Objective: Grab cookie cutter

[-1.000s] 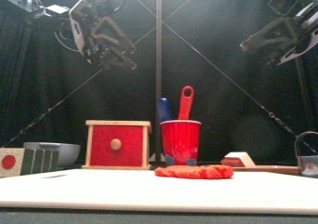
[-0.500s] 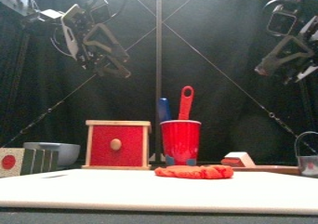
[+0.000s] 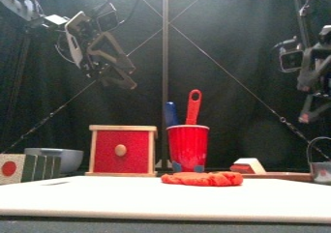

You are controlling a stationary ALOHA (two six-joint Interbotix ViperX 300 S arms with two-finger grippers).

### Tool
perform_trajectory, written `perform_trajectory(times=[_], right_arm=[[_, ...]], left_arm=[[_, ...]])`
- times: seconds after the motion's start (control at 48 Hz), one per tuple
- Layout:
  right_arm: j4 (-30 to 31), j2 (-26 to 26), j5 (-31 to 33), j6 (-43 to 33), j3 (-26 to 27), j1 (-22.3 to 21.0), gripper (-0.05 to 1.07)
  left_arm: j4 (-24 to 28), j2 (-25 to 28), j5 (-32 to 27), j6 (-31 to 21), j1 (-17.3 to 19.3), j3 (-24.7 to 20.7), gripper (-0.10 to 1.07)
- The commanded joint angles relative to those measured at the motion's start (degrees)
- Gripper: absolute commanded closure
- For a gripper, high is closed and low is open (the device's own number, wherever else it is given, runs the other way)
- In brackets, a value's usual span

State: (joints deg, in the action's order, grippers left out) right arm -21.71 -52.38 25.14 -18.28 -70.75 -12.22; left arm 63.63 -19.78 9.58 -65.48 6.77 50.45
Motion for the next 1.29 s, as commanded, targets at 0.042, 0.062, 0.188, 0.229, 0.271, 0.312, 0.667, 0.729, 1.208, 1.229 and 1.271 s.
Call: perform_trajectory(times=[0.042,0.062,0.188,0.229,0.271,0.312,0.667,0.729,1.208,1.229,1.271], right_arm=[[3.7,0.5,7.1,-3.7,2.0,-3.2,-0.02],[4.2,0.6,7.6,-4.5,2.0,-3.3,-0.02],[5.4,1.1,7.2,-8.2,1.8,-2.2,-0.02],[5.5,1.5,7.0,-9.0,1.6,-1.1,-0.01],[5.7,1.9,6.9,-9.4,1.4,-0.2,-0.01],[5.8,2.5,6.8,-9.8,1.1,0.4,-0.01],[8.3,9.0,1.7,-13.2,-0.8,1.1,0.00],[8.4,9.5,1.7,-13.2,-0.9,0.9,0.00],[9.2,10.1,1.2,-13.3,-1.1,0.4,0.13],[9.2,10.2,1.2,-13.3,-1.1,0.4,0.16],[9.1,10.1,1.2,-13.3,-1.1,0.4,0.21]], left_arm=[[-0.2,0.7,0.3,0.1,0.0,-1.1,0.07],[-0.2,0.9,0.3,0.2,0.0,-1.1,0.07],[-0.2,1.4,0.3,0.2,0.0,-1.2,0.07],[-0.2,1.5,0.3,0.1,0.0,-1.2,0.07],[-0.2,1.5,0.3,0.1,0.0,-1.2,0.07],[-0.2,1.6,0.3,0.1,0.0,-1.2,0.07],[-0.2,1.6,0.3,0.1,0.3,-1.3,0.07],[-0.2,1.6,0.3,0.1,0.3,-1.3,0.07],[-0.1,1.6,0.3,0.1,0.4,-1.1,0.07],[-0.2,1.6,0.3,0.1,0.4,-1.1,0.07],[-0.2,1.6,0.3,0.1,0.4,-1.1,0.07]])
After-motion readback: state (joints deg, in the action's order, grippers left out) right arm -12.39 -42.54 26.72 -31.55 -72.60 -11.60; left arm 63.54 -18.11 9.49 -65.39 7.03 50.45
